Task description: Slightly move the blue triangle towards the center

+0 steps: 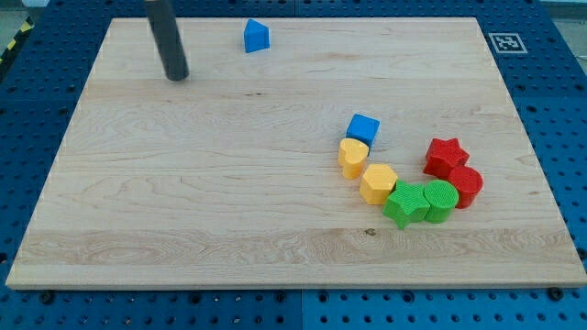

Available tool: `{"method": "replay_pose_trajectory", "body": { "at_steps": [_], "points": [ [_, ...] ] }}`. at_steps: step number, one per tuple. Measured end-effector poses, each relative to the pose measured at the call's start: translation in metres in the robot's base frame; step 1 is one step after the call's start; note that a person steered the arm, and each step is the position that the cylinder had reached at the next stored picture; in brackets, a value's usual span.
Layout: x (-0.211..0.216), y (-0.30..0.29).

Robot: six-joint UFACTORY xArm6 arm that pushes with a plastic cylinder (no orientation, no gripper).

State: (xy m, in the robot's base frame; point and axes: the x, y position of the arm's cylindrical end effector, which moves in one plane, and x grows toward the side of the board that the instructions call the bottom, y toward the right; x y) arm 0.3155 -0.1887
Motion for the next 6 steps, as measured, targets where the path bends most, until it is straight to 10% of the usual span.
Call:
{"method": "replay_pose_trajectory", "body": {
  "at_steps": [3, 6],
  "points": [
    [-0.110, 0.040],
    [-0.063, 0.133]
  ]
}}
